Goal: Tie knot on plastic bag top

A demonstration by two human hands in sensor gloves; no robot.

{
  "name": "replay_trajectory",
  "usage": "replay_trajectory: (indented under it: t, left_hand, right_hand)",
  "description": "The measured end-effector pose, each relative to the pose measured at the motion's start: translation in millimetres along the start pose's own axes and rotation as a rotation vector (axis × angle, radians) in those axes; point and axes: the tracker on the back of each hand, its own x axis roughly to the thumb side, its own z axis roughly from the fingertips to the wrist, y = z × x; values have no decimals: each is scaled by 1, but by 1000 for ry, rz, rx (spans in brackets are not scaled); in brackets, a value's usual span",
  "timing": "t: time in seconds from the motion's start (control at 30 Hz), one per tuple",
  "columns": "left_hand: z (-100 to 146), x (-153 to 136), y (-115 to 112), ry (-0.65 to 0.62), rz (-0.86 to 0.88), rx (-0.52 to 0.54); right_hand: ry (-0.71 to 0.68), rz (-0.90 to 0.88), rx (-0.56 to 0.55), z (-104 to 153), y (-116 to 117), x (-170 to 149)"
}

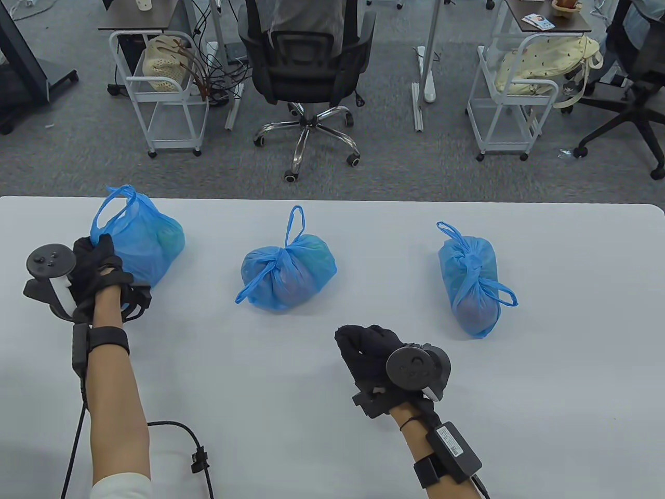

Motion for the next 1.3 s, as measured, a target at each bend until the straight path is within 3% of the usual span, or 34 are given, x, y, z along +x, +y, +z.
replay_trajectory:
  t: [0.17, 0.4, 0.6, 0.73, 0.83, 1.07, 1.3]
  left_hand:
    - [19, 7, 16, -106, 114, 41]
    - [63, 41, 63, -254, 282, 96]
    - [119, 75, 101, -366, 418, 63]
    - [157, 94, 109, -418, 498, -6]
    - [184, 103, 105, -440, 540, -59]
    - [242, 109, 66, -444, 653, -251]
    - [286, 109, 22, -452, 737, -405]
  right_hand:
    - [22, -17, -10, 1, -2, -4]
    - [13, -73, -20, 0, -3, 6]
    - [-15, -112, -57, 0, -11, 25]
    - [79, -267, -163, -2, -28, 30]
    - [161, -401, -244, 2, -41, 28]
    - [244, -379, -247, 31, -42, 12]
    - [318, -356, -262, 43, -46, -8]
